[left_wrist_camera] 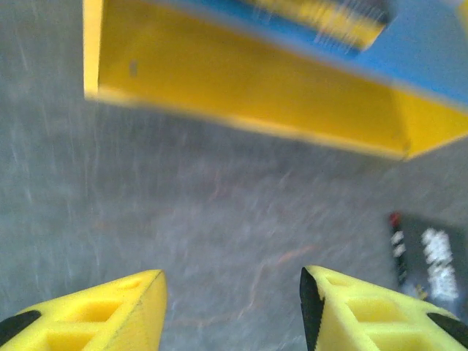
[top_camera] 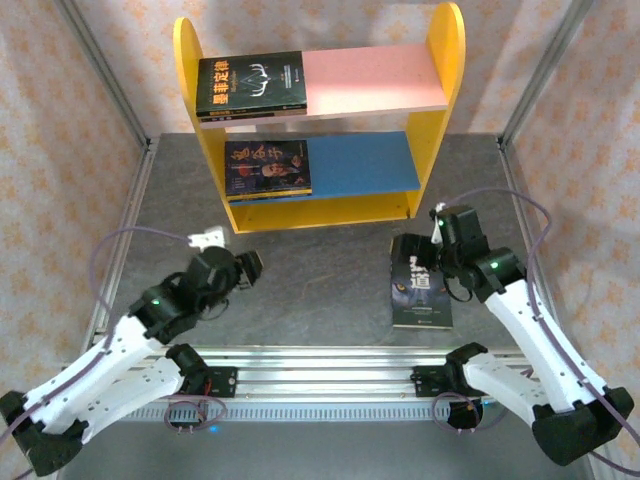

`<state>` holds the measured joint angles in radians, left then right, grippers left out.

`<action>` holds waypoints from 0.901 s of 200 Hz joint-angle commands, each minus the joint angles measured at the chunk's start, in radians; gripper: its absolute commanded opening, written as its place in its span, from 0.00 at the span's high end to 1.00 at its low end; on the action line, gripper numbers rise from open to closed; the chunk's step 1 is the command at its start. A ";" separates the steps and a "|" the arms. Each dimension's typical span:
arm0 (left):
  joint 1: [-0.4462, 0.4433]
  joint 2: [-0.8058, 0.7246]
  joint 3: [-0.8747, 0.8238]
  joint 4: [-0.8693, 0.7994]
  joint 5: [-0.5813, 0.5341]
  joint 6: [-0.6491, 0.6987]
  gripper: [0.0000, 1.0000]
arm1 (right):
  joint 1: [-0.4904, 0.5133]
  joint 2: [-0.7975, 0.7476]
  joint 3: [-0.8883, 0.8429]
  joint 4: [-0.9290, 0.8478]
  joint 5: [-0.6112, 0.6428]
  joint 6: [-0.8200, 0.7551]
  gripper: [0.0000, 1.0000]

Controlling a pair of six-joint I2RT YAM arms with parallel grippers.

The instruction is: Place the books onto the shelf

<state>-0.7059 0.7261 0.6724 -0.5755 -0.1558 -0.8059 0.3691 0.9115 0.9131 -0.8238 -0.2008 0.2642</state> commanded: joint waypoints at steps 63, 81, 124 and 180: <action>-0.273 0.413 -0.066 0.384 -0.008 -0.168 0.49 | -0.194 0.178 -0.126 0.121 0.149 0.165 0.02; -0.278 0.510 -0.074 0.465 0.025 -0.168 0.49 | -0.279 0.220 -0.164 0.187 0.082 0.154 0.05; -0.283 0.665 -0.037 0.581 0.118 -0.166 0.49 | -0.320 0.279 -0.239 0.252 0.027 0.120 0.08; -0.281 0.793 0.047 0.606 0.151 -0.167 0.47 | -0.323 0.405 -0.279 0.337 -0.157 0.091 0.20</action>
<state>-0.9821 1.4822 0.6750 -0.0128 -0.0185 -0.9615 0.0505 1.2865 0.6373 -0.5404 -0.2451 0.3782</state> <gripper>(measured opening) 0.529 0.830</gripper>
